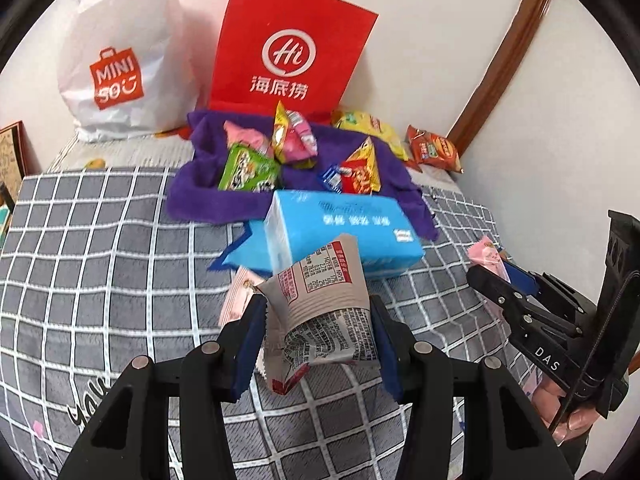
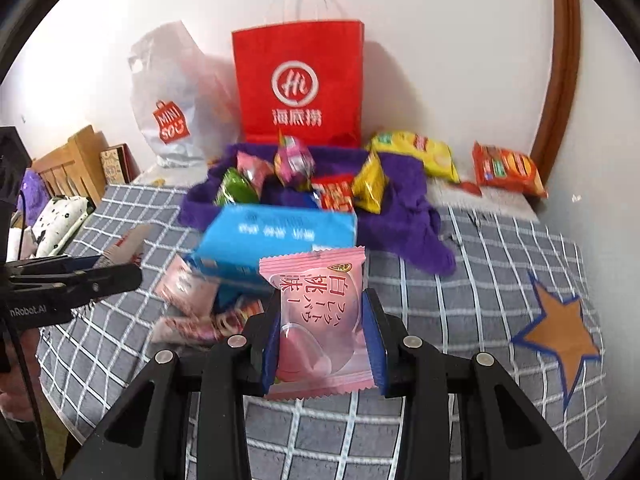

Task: Organize snacks
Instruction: 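Carry the pink candy and white packet in both tools toward the purple towel, then lower the pink candy and white packet onto the towel and open both tools, then move both tools down to the pink packets beside the blue tissue pack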

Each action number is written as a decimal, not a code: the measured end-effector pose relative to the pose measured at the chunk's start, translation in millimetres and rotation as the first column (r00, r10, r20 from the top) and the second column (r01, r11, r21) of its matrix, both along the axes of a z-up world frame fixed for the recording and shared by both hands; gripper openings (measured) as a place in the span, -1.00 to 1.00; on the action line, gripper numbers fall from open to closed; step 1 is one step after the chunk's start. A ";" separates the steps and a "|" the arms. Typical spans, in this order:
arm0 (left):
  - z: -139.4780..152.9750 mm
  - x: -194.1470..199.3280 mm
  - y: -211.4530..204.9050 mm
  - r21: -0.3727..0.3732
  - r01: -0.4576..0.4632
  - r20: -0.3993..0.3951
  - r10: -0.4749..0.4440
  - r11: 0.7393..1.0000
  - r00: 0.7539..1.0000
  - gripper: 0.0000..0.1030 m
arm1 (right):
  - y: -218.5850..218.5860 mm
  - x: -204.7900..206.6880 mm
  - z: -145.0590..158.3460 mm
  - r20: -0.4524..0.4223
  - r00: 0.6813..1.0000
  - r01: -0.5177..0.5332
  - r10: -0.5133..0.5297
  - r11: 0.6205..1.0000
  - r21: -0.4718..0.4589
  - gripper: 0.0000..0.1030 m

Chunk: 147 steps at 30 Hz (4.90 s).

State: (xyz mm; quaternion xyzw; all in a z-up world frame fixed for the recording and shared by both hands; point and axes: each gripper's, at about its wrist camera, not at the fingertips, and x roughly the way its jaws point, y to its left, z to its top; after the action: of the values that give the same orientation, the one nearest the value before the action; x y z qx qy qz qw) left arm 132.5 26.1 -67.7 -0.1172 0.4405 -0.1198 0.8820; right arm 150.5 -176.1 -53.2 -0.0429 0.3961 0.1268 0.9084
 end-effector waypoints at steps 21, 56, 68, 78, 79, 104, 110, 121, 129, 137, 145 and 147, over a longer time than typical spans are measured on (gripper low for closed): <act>16.6 47.5 -19.0 0.010 0.089 0.016 -0.089 0.996 0.996 -0.07 | -0.1 59.5 17.6 0.018 1.000 -0.002 0.000 0.997 0.074 -0.30; 47.9 144.4 23.2 0.000 0.024 0.081 -0.024 1.000 0.996 -0.07 | 23.3 176.1 34.7 0.052 0.998 -0.026 0.024 0.999 0.036 -0.30; 40.8 198.4 22.9 -0.029 0.014 0.040 -0.013 0.999 0.999 -0.07 | 25.7 226.5 38.7 0.052 0.999 -0.018 0.014 0.996 0.090 -0.30; 1.1 228.1 31.9 -0.074 -0.009 -0.047 0.006 0.997 0.999 -0.07 | 32.2 264.9 -29.1 -0.117 0.992 -0.045 0.056 0.995 0.087 -0.30; -2.3 230.0 31.4 -0.074 -0.010 -0.053 0.006 0.997 0.999 -0.07 | 33.7 266.3 -34.6 -0.129 0.990 -0.049 0.059 0.995 0.083 -0.30; -45.7 248.6 8.0 -0.067 0.036 -0.150 -0.046 0.997 0.988 0.17 | 42.8 255.9 -36.8 -0.143 0.984 -0.102 0.108 0.993 0.053 0.08; -42.1 249.1 3.8 -0.054 0.038 -0.145 -0.046 0.998 0.988 0.46 | 43.2 247.1 -21.9 -0.093 0.989 -0.110 0.114 0.993 0.051 0.09; -17.4 238.7 9.7 -0.071 0.031 -0.084 -0.037 0.997 0.996 0.57 | 40.8 231.3 11.5 -0.061 0.998 -0.029 0.034 0.996 0.084 0.09; 16.5 215.3 14.3 -0.079 0.054 -0.003 -0.054 0.995 0.999 0.67 | 46.9 185.9 34.5 -0.039 0.999 -0.032 0.035 0.997 0.065 0.09; 53.7 178.9 1.5 -0.026 0.083 0.059 -0.082 0.996 0.995 0.67 | 36.4 116.8 32.2 -0.074 0.997 -0.028 0.033 0.997 0.074 0.09; 58.9 119.9 -2.9 0.049 0.086 0.059 -0.089 0.995 0.994 0.67 | 23.1 63.4 18.4 -0.139 0.990 0.009 0.008 0.992 0.122 0.09; 56.7 107.3 0.5 0.052 0.079 0.053 -0.081 0.996 0.995 0.67 | 23.9 54.1 11.6 -0.159 0.987 0.012 0.009 0.992 0.129 0.09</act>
State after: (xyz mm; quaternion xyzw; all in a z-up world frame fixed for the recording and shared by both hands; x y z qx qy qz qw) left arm 239.8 26.6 -11.0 -0.0743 0.4235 -0.1472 0.8908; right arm 204.6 -152.2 -41.6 0.0269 0.4585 0.1546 0.8747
